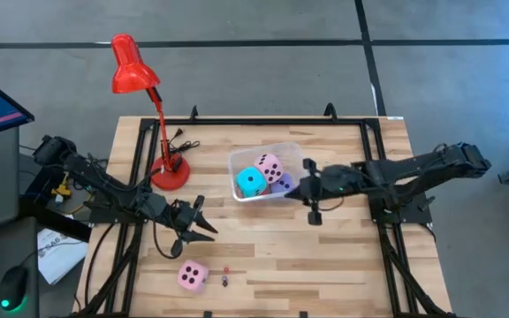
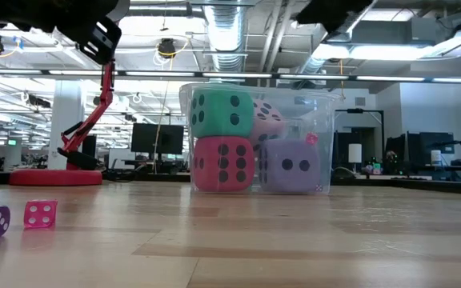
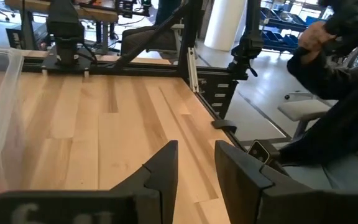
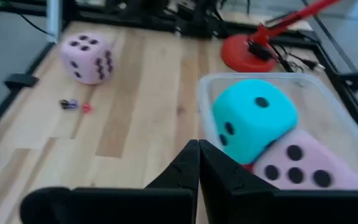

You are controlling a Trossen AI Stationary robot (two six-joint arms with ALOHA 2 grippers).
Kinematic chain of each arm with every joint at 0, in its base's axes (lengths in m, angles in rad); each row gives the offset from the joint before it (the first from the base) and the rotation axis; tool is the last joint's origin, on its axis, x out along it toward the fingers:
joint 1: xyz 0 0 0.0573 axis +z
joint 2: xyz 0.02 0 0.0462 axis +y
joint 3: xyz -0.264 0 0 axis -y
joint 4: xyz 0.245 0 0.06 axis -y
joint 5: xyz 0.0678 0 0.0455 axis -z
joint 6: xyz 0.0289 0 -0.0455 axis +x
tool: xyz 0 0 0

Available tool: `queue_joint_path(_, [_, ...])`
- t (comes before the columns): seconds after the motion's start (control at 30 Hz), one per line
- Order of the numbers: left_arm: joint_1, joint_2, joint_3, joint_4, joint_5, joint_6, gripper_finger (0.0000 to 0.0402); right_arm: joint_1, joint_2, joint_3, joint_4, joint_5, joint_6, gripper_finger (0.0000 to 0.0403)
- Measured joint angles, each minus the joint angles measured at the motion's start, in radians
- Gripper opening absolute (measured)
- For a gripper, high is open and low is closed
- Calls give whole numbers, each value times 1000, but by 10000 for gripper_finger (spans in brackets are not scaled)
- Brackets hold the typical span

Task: Pick & Place Dice
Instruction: Put the small red die into the transparent bin

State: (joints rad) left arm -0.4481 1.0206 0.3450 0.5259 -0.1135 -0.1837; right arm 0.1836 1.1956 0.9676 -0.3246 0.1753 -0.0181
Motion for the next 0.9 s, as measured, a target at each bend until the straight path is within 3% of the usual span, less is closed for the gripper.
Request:
queue_joint_path(0.27, [-3, 0, 0, 0, 0, 0, 92, 25, -226, -375, 387, 3, 11, 5])
queue_joint_path(0.4, [-3, 0, 0, 22, 1, -85, 92, 24, -360, -505, 505, 6, 10, 5])
queue_joint_path(0.67, [2, 0, 0, 42, 2, -103, 92, 22, -597, -656, 550, 9, -41, 5])
queue_joint_path(0.8, [16, 0, 0, 141, 3, -103, 92, 7, -671, -663, 538, 13, -36, 5])
queue_joint_path(0.9, [14, 9, 1, 218, -90, -139, 92, 5, -696, -663, 537, 13, -35, 5])
